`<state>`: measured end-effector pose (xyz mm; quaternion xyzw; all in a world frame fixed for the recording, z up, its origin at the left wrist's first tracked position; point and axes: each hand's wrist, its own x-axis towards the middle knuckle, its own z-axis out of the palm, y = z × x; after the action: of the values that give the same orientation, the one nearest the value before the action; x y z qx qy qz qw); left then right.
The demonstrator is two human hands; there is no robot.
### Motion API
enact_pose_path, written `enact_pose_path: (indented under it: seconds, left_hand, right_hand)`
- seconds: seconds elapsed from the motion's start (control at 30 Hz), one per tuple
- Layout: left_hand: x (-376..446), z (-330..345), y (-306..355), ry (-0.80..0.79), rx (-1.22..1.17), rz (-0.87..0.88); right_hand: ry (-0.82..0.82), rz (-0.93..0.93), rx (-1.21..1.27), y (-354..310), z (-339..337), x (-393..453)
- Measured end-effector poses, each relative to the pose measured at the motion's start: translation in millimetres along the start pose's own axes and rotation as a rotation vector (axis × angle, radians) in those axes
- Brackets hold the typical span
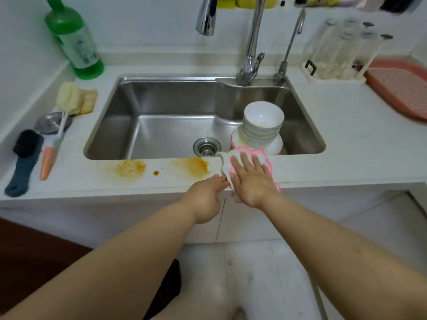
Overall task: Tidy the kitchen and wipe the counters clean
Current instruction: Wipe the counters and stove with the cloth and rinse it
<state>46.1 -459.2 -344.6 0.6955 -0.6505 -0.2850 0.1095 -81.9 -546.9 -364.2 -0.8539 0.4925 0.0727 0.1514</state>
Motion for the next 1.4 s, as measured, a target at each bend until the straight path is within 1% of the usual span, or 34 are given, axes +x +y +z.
enact_pose_path:
  seconds: [0.07,0.1,0.17,0.23,0.27,0.3,0.33,0.43,0.47,0.5,0.53,0.57,0.63,0.7,0.73,0.77,0.8,0.9,0.97,1.0,1.07,1.13,1.17,1.2,1.23,1.27,1.3,1.33,1.4]
  left_hand:
    - [0.1,-1.6,-1.6,-0.017,-0.015,0.001]
    - [-0.7,-2.5,-1.8,-0.032,-0.027,0.003]
    - [-1.2,-5.1,-3.4,-0.057,-0.031,0.002]
    - [-2.8,-6.9,-7.8,-0.06,-0.054,0.001]
    - [-4.2,-7.3,-11.2,-0.055,-0.073,-0.004]
    - [-5.5,-7.6,-13.3,-0.049,-0.082,-0.005]
    - [-6.6,-7.6,-14.9,-0.038,-0.082,-0.006]
    - [-10.7,-4.1,-16.9,-0.014,-0.068,0.005]
    - [-12.2,-3.6,-16.0,-0.013,-0.057,0.006]
    - [-13.6,-3.4,-15.5,-0.014,-0.043,0.005]
    - [-14.6,-4.8,-16.5,-0.012,-0.034,0.002]
    - [-17.3,-4.5,-18.3,-0.015,-0.035,-0.004]
    - [-23.4,-6.0,-21.1,-0.013,-0.028,-0.011]
    - [-30.8,-8.0,-26.3,0.004,-0.014,-0.016]
    - [-34.3,-9.0,-28.7,0.019,-0.014,-0.022]
    - [-38.4,-10.3,-31.6,0.043,-0.013,-0.042]
    - [-40.8,-12.1,-34.3,0.068,-0.006,-0.058]
    - [-45.4,-18.4,-42.3,0.129,0.019,-0.121]
    - [-46.7,-22.9,-45.9,0.169,0.034,-0.155]
    - [-46.2,-26.6,-46.6,0.178,0.043,-0.179]
    - [-47.8,-31.7,-48.7,0.159,0.044,-0.231]
    - [-51.4,-36.4,-52.3,0.147,0.035,-0.274]
    - [-54.7,-39.7,-56.9,0.169,0.033,-0.298]
    - [-57.7,-43.8,-63.2,0.213,0.024,-0.329]
    - [-63.8,-50.4,-73.1,0.269,0.01,-0.374]
    - [-68.5,-55.2,-80.8,0.314,0.0,-0.421]
    - [-73.2,-61.2,-89.6,0.344,-0.003,-0.462]
    - [-77.2,-68.5,-99.4,0.354,0.011,-0.5]
    - [-80.6,-82.8,-123.6,0.323,0.072,-0.586]
  right_hand:
    - [0.016,0.07,-0.018,23.0,-3.0,-15.6]
    - [0.009,0.141,-0.047,36.2,-8.6,-25.0]
    - [-0.007,0.341,-0.054,58.5,-23.6,-33.9]
    - [-0.026,0.501,-0.032,60.5,-34.6,-26.7]
    - [-0.02,0.534,-0.017,52.1,-33.3,-17.2]
    - [-0.015,0.515,0.002,38.4,-29.3,-7.4]
    - [-0.011,0.442,0.013,19.3,-25.3,-0.3]
    - [-0.018,0.128,0.051,-24.3,1.8,0.7]
    - [-0.021,0.082,0.056,-24.0,4.0,-5.9]
    - [-0.008,0.078,0.054,-13.7,4.2,-11.2]
    - [0.008,0.115,0.04,1.3,-0.1,-17.0]
    - [0.011,0.181,0.033,18.7,-3.6,-23.5]
    - [0.01,0.381,0.062,50.9,-14.9,-32.4]
    - [-0.005,0.518,0.053,57.8,-24.3,-28.0]
    - [-0.012,0.534,0.044,49.1,-25.7,-21.9]
    - [-0.015,0.494,0.042,33.6,-22.5,-13.0]
    - [-0.02,0.404,0.041,12.9,-18.8,-4.9]
    - [-0.07,0.072,0.073,-56.3,-0.6,3.4]
    - [-0.099,-0.036,0.065,-77.7,7.2,-3.5]
    - [-0.106,-0.06,0.053,-74.8,6.3,-3.1]
    - [-0.1,-0.023,0.03,-51.2,0.7,-0.7]
    - [-0.069,0.148,0.067,-23.6,-8.0,6.6]
    - [-0.051,0.244,0.105,-15.9,-11.7,10.7]
    - [-0.04,0.316,0.138,-14.5,-15.2,13.0]
    - [-0.037,0.346,0.148,-24.9,-15.6,15.4]
    - [-0.04,0.336,0.13,-38.1,-14.2,15.8]
    - [-0.037,0.283,0.095,-56.3,-10.3,17.1]
    - [-0.03,0.195,0.07,-78.3,-5.5,18.9]
    - [-0.029,0.015,0.068,-124.8,6.3,24.3]
